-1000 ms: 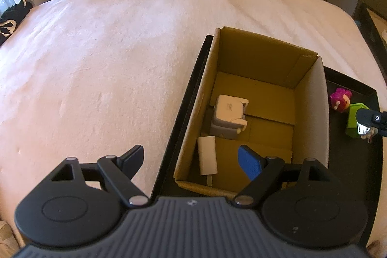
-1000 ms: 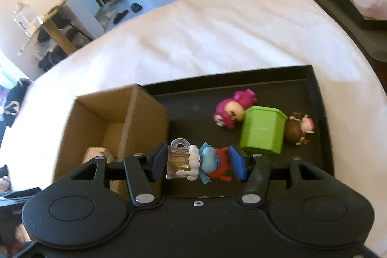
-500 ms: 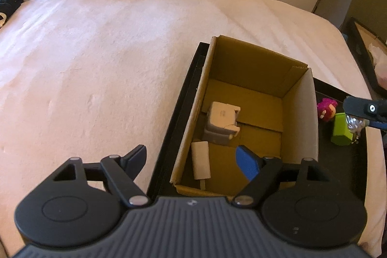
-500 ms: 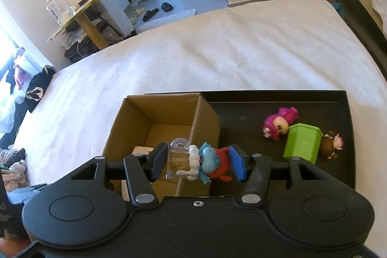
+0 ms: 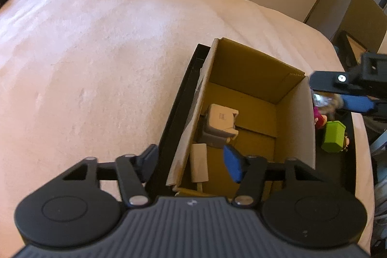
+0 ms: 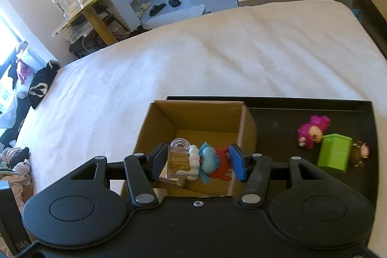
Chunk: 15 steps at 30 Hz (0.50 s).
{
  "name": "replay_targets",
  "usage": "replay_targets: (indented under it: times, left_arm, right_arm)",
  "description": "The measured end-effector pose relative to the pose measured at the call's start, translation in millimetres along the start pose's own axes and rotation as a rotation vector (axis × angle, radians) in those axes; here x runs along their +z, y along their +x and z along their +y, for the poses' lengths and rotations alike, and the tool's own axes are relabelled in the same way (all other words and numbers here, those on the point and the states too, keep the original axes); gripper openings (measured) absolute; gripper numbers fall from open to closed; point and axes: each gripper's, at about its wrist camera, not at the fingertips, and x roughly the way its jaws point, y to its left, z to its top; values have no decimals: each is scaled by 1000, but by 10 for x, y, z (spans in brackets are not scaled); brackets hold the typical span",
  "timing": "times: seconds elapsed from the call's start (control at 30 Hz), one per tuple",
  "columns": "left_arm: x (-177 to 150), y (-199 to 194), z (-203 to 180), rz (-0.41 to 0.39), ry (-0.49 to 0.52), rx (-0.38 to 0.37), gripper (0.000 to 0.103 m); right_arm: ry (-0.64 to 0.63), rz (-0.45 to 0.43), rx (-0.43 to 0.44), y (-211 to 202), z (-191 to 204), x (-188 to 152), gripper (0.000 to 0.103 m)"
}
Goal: Organize rigid objects
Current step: 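Carry the blue-red figure with the right gripper into the box and release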
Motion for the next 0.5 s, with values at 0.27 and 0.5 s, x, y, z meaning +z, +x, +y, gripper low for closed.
replay_targets:
  times: [0.27, 0.5]
  left_arm:
    - [-2, 98, 139, 31, -61, -38, 20]
    - [-8, 140, 221, 44, -89, -63, 14]
  right_arm:
    - [26, 39, -2, 243, 197, 34, 55]
    - [62, 73, -28, 485, 293, 48, 55]
